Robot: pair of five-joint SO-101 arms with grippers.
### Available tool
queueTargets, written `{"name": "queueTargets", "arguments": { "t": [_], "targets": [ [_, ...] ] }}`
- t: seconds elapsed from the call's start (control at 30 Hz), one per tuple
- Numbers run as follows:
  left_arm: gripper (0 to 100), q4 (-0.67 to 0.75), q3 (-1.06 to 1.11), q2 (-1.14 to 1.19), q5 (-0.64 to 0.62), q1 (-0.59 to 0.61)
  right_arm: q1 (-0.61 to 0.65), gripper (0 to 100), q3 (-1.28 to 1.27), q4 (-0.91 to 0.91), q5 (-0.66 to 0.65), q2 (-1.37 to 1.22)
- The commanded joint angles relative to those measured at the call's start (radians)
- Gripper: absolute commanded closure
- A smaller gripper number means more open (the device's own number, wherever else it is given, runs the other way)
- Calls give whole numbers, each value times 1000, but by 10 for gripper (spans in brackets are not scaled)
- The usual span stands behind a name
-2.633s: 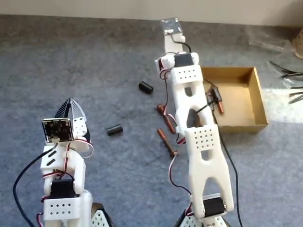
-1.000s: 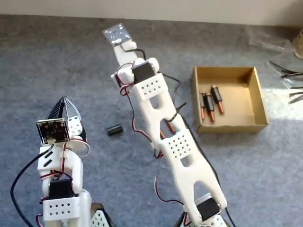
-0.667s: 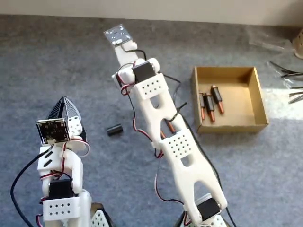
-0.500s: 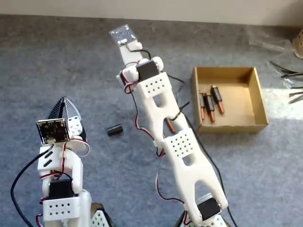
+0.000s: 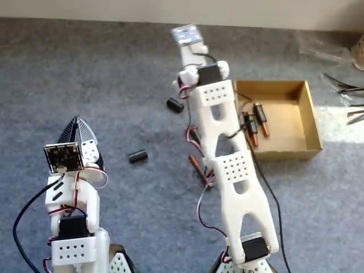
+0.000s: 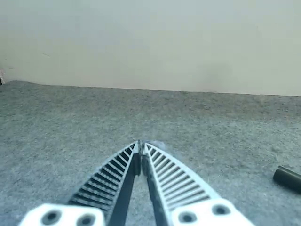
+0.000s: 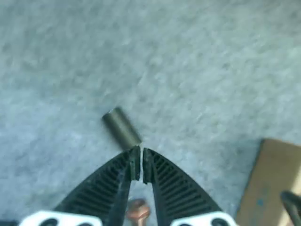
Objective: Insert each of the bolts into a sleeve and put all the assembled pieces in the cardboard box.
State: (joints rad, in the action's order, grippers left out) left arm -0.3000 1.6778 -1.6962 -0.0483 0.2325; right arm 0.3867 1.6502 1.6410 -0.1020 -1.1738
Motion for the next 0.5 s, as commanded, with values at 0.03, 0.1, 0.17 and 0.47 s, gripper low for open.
{"name": "queueTargets", "arguments": {
  "t": [0.03,0.1,0.17,0.47],
  "targets": [
    [973,20,24,1,5,7,-24,993,125,-102,-107,54],
    [973,20,24,1,5,7,-10,993,119,-114,-170,54],
    [973,20,24,1,6,7,-1,993,114,-133,-221,42],
    [973,20,24,1,6,7,-13,993,124,-163,-505,-90]
  ]
}}
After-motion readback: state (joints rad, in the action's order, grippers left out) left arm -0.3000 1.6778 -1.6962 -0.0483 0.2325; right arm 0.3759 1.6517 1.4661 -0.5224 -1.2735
